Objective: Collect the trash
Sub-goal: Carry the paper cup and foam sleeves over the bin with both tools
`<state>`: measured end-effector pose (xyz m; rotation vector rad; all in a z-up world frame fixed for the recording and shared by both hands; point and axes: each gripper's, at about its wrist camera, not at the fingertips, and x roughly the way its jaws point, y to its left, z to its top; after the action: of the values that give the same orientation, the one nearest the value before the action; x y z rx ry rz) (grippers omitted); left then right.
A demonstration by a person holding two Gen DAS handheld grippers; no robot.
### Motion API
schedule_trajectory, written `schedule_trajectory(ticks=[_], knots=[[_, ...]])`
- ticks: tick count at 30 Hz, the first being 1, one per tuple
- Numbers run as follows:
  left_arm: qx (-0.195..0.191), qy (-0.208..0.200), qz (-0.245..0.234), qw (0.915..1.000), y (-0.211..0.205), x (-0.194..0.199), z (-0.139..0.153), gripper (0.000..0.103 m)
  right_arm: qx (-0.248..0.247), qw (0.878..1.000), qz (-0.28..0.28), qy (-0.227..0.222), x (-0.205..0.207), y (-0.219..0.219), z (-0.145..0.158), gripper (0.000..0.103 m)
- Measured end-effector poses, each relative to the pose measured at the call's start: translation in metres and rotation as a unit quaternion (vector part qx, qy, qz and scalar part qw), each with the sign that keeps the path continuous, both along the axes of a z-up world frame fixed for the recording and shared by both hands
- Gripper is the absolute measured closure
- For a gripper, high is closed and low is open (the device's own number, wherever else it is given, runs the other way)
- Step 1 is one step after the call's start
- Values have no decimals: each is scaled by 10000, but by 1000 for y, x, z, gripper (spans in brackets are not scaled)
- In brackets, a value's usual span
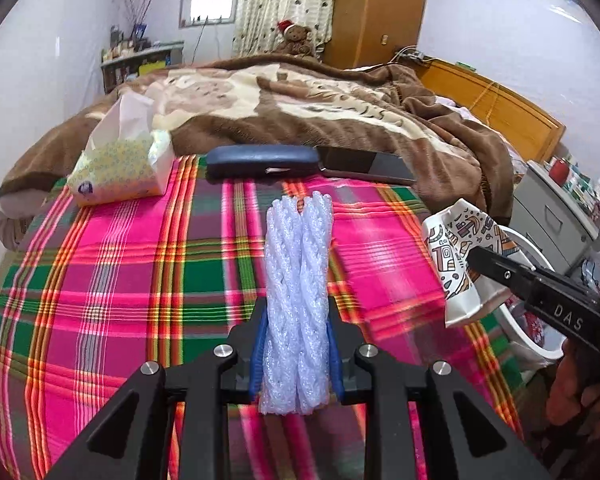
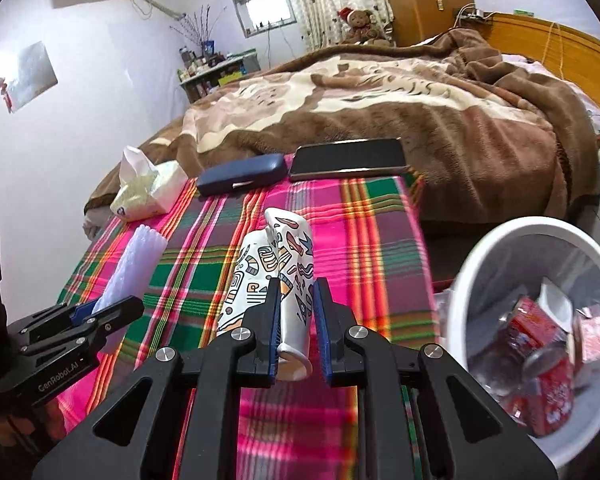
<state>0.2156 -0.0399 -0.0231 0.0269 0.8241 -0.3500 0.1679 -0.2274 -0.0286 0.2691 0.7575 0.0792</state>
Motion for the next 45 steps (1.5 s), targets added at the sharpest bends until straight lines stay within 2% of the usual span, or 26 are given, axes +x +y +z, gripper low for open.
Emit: schedule_trajectory(ticks=[12,25,33,45], knots=[[-137,-289,-534,9981,-63,-53,29,77,-89,9980,-574,-269,-52,-57,19,87],[-235,-210,-1348,9904,-163,-85,29,77,-234,9908,-1300,-280,-93,-126,21,87],[-106,-137,-1590,9871,-212,-90,22,77,-441,9858,-1623,-43,-99,-162,10,87],[58,51,-1740,9847,-271,-79,1,77,-723,9814,-1725,425,-89,-200,-14,87]])
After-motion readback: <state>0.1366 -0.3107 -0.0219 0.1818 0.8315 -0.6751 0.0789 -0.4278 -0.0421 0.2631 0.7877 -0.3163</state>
